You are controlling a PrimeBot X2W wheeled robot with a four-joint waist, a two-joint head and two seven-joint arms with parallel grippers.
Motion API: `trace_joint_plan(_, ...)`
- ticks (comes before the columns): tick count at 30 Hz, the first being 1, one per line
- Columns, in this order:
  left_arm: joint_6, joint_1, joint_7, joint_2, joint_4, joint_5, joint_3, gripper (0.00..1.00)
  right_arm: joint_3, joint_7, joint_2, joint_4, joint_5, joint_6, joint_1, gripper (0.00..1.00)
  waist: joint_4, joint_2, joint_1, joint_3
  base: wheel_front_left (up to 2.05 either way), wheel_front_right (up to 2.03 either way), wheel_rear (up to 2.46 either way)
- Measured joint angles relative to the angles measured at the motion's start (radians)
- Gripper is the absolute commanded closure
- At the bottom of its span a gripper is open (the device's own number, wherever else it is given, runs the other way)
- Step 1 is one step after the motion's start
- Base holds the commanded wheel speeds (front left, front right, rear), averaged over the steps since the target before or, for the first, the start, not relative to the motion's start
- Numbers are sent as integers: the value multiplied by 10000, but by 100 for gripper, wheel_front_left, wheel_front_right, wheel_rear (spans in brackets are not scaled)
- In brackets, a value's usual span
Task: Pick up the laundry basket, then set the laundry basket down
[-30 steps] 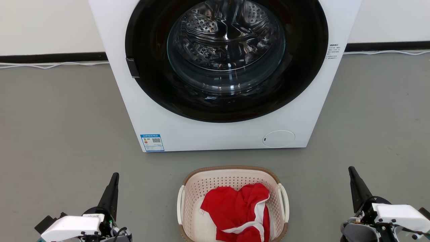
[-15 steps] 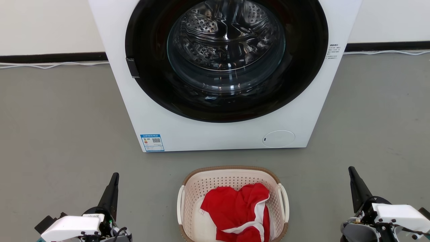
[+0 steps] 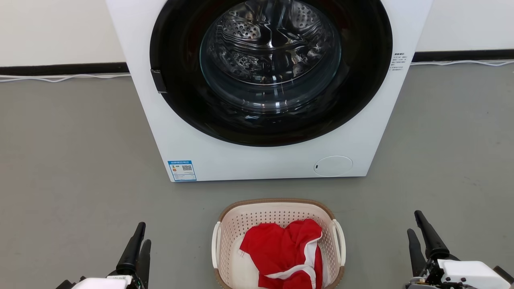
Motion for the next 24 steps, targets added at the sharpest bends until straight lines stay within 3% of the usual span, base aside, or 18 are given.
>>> trace_joint_plan(11, 0, 50, -368, 6, -249, 117, -253, 0, 313, -328, 0, -230, -217, 2, 8, 0, 0, 0, 2, 5, 0, 0, 0)
trace_joint_plan(24, 0, 86, -763, 19, -420, 999, -489, 0, 523, -752, -2, -472, -1453, 2, 29, 0, -12, 0, 0, 0, 0, 0, 0)
